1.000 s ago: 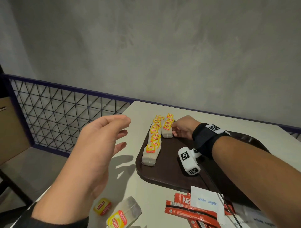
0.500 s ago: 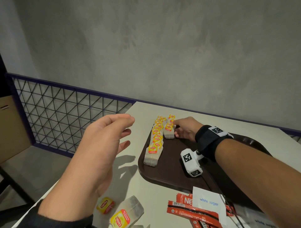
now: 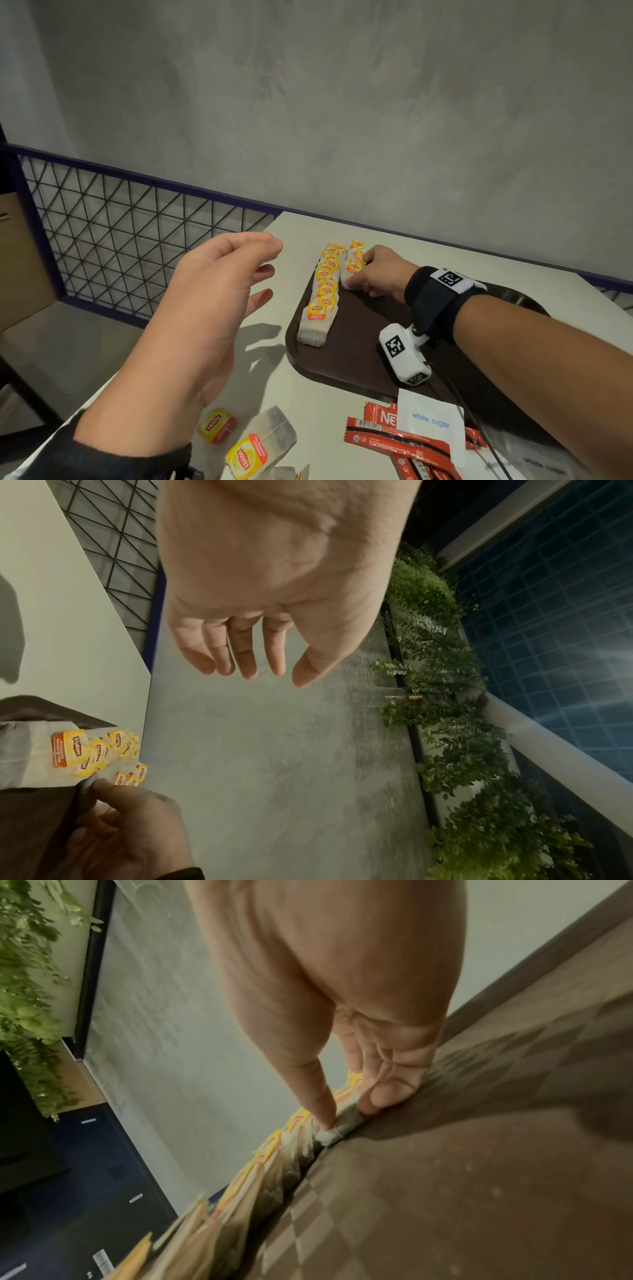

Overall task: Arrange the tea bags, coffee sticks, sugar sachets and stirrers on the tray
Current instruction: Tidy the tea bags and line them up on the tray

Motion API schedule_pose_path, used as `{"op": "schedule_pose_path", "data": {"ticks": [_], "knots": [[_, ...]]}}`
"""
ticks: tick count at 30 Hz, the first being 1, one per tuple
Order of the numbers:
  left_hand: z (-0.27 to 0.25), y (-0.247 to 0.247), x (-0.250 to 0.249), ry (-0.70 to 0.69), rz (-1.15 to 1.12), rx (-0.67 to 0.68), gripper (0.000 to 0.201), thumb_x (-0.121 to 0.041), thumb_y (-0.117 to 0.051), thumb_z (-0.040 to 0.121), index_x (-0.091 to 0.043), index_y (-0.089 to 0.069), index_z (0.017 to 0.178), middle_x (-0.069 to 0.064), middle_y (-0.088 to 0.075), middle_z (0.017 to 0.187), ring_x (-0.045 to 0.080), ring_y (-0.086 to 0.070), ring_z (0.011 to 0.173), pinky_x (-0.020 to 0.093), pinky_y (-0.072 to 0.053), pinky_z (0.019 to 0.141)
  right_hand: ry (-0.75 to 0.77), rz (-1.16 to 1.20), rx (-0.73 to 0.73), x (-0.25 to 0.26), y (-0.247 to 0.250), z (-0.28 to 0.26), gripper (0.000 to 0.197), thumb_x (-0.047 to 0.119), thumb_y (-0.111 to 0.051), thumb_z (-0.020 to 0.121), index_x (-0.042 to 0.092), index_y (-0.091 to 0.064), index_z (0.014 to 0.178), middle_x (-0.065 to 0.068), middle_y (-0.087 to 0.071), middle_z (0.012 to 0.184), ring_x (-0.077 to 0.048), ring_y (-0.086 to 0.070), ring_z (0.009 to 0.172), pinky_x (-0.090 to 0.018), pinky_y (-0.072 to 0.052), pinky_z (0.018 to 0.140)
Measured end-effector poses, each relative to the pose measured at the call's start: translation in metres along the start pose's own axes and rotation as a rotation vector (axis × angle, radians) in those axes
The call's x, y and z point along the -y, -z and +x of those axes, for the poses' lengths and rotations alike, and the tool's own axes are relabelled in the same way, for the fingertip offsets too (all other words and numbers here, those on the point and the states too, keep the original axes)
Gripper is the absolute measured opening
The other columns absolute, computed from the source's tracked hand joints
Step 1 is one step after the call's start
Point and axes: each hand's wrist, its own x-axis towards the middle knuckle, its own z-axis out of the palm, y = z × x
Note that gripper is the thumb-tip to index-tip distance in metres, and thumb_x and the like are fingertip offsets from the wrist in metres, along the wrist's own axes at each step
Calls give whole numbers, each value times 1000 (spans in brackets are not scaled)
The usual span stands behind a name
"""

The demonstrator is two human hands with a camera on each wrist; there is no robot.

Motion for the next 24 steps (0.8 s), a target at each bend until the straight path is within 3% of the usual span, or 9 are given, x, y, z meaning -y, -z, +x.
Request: {"op": "schedule_pose_path", "data": {"ticks": [4,9,13,15,16,17,19,22,24], "knots": [[1,1,0,-4,-1,3,6,-19,-73,89,-17,-77,93,6,-76,109,21,-69,103,36,-53,82,-15,12,-39,0,1,-2,33,-2,-79,82,12,-49,81,-13,-60,76,-20,-56,64,-30,-50,57],[2,1,3,-6,9,6,6,-18,-73,88,-16,-76,93,5,-76,106,21,-70,101,36,-52,81,-17,51,-57,1,1,-2,38,-4,-78,82,14,-45,80,-14,-58,82,-19,-58,65,-30,-54,58],[2,-1,2,5,27,5,7,-20,-74,88,-17,-77,94,5,-76,107,21,-70,103,37,-54,83,-5,65,-53,1,1,1,36,-8,-75,82,13,-46,81,-15,-54,89,-23,-59,71,-38,-59,71],[3,-4,-1,0,36,16,6,-21,-73,89,-18,-77,93,4,-77,105,20,-71,102,36,-55,82,8,82,-67,1,7,2,28,-6,-73,84,8,-50,89,-16,-52,88,-25,-58,73,-44,-59,78],[2,-4,-2,1,44,17,5,-21,-73,90,-19,-76,93,3,-76,104,19,-71,101,36,-55,82,20,82,-72,1,9,0,25,-2,-72,87,3,-53,100,-16,-52,87,-26,-56,72,-45,-57,74],[2,-5,-3,5,57,21,6,-22,-72,90,-18,-75,94,2,-76,103,18,-71,100,35,-55,82,42,56,-84,1,13,-4,33,5,-72,89,2,-52,116,-15,-54,86,-25,-55,69,-43,-54,68],[1,-3,-4,24,84,25,7,-24,-72,91,-18,-73,96,2,-74,101,17,-72,98,34,-55,80,137,-133,-90,5,19,-23,44,21,-75,88,12,-51,125,-12,-66,84,-23,-60,65,-37,-51,61],[-1,1,-11,41,86,28,6,-26,-71,92,-21,-69,91,-1,-73,96,16,-71,92,33,-56,79,337,-324,75,20,24,-74,26,32,-78,88,19,-65,105,-12,-74,81,-18,-64,65,-31,-50,62],[-1,5,-16,47,89,26,7,-27,-70,92,-22,-68,92,-2,-73,94,15,-70,89,33,-56,81,417,-303,256,31,21,-116,14,30,-76,89,19,-70,96,-16,-73,84,-19,-65,68,-37,-51,68]]}}
